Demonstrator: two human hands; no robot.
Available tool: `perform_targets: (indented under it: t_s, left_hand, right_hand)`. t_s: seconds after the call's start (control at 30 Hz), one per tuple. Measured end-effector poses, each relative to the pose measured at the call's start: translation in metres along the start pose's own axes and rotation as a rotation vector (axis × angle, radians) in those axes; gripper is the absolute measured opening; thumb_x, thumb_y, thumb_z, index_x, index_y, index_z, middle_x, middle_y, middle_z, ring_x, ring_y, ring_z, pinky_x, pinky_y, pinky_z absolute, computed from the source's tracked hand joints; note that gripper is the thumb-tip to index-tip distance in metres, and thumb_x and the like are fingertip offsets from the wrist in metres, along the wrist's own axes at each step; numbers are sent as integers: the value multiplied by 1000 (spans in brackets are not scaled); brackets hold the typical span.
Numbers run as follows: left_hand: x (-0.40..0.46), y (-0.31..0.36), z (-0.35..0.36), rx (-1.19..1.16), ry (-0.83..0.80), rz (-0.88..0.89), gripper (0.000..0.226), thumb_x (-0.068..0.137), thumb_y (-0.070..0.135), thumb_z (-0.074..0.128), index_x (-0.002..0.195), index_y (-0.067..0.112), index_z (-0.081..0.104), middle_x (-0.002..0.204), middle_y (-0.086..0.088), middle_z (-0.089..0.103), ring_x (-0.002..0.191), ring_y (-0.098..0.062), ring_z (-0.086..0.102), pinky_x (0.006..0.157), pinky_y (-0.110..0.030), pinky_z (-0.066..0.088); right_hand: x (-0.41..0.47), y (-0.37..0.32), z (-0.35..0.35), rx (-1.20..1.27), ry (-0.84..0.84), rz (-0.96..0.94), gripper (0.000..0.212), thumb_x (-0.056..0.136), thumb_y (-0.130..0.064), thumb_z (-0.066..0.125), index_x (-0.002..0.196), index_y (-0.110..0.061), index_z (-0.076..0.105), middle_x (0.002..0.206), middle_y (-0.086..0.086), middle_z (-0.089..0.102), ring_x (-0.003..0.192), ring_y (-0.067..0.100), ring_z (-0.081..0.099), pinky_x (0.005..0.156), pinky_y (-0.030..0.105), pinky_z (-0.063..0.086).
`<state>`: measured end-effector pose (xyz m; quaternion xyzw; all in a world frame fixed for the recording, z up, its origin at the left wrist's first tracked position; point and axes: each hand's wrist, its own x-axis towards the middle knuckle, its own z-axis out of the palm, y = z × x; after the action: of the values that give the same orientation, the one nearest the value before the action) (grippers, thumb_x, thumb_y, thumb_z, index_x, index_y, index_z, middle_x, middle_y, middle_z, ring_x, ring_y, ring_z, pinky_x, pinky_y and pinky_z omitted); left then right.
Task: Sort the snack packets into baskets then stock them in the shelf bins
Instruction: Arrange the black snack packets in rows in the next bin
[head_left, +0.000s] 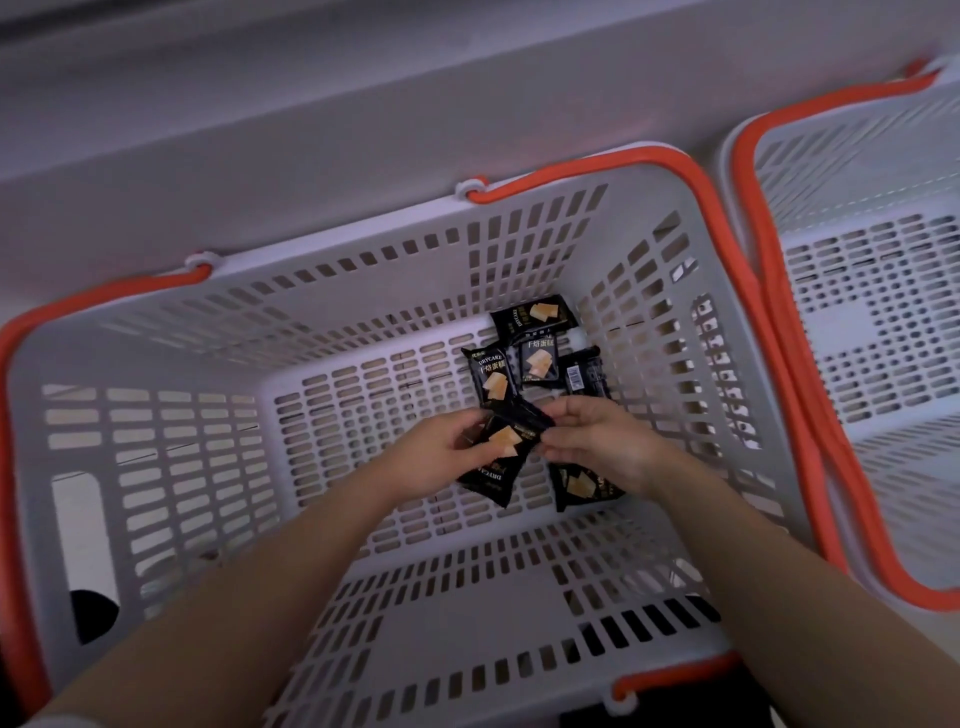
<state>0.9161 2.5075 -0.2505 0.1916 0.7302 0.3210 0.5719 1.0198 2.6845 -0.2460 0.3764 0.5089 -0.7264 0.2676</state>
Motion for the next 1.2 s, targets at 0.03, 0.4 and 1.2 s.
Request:
perform_targets:
  t_s: [0.03,0.4,1.2]
  left_hand:
    - [1,-2,0,-4,3,-29,30,90,35,56,118,25,58,111,4,65,101,-14,62,90,-33,49]
    - [-17,-27,-4,-403,279,-390,28,91,29,56,114,13,54,107,-9,62,95,-24,61,77,-34,47]
    - [-277,114,-41,-243,512,625,22,76,20,60,92,33,67,86,13,69,80,3,62,73,-12,47]
  right_hand:
    - [2,2,-2,-124,26,-1,19,88,3,56,99,-12,61,99,8,64,91,17,63,88,31,52]
    - [9,28,-2,-1664,0,191,28,91,-14,53,119,-7,54,122,11,55,110,26,54,85,34,45]
    - [-221,-125,135,-227,-83,-556,20,84,6,60,98,-8,59,84,2,72,79,14,71,66,21,55]
